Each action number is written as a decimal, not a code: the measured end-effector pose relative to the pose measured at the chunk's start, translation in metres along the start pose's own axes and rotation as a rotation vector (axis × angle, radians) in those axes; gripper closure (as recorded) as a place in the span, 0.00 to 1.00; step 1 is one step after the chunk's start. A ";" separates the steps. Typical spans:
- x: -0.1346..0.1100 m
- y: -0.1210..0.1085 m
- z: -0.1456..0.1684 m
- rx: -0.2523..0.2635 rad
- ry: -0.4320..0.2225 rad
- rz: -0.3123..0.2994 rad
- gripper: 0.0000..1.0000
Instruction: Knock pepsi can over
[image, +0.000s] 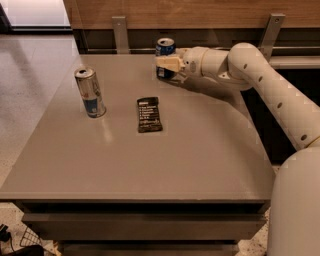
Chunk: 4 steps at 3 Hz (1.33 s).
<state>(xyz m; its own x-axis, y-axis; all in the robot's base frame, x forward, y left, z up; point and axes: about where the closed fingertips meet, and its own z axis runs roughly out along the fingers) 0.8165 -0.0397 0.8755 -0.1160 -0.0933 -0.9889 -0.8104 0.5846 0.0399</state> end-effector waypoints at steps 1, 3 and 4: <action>0.000 0.002 0.003 -0.005 0.000 0.001 0.73; 0.001 0.005 0.007 -0.012 0.001 0.002 1.00; -0.012 0.005 -0.005 0.028 0.063 -0.030 1.00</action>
Offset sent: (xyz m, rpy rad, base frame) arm 0.0000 0.0028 -0.0005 0.0005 0.0009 0.0037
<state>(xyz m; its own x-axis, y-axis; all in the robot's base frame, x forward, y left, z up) 0.8105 -0.0397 0.8879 -0.1287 -0.1610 -0.9785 -0.7979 0.6027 0.0058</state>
